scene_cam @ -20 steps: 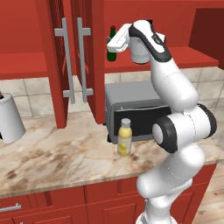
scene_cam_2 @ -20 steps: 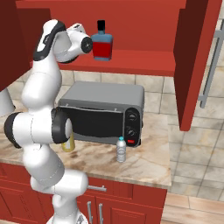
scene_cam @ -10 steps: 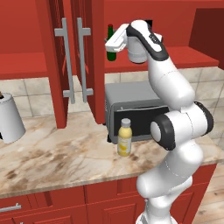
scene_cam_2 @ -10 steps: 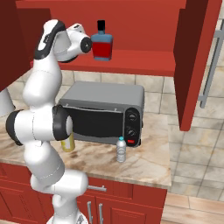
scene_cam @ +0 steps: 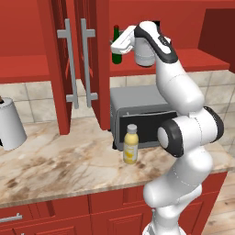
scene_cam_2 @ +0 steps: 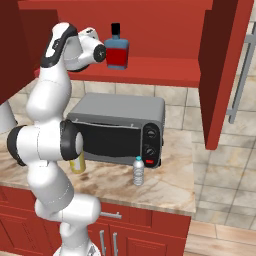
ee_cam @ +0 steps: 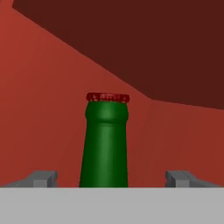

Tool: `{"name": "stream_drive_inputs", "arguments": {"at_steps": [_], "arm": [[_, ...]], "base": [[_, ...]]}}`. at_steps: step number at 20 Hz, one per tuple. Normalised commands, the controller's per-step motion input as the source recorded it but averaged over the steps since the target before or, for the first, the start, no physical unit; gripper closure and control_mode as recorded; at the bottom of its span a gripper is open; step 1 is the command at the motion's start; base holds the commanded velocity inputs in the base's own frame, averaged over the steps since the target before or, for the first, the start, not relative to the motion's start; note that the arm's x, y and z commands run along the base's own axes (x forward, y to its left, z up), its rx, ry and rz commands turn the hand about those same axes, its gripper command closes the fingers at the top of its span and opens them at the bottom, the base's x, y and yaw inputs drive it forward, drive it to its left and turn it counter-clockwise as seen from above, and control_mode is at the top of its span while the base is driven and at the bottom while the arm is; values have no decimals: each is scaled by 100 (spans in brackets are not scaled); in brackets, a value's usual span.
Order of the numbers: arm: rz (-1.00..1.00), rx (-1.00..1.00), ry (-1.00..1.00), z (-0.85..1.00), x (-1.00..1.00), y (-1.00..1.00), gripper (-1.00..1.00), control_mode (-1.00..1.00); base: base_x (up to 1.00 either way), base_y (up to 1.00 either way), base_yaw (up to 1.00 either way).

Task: Sort all alcoholic drinks to one cabinet, and non-alcoholic drinks to the other.

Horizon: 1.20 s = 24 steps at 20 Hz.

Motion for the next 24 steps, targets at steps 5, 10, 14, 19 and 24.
{"name": "stream_drive_inputs", "arguments": {"at_steps": [5,10,14,19,24], "arm": [[0,7,0,0,11,-8,-100,-100],[0,7,0,0,17,-4,-100,-100],[0,6,1,0,20,0,-100,-100],[0,6,0,0,14,0,-100,-100],[0,5,0,0,3,0,-100,-100]], "base": [[0,0,0],[0,0,0],[0,0,0],[0,0,0],[0,0,0]]}}
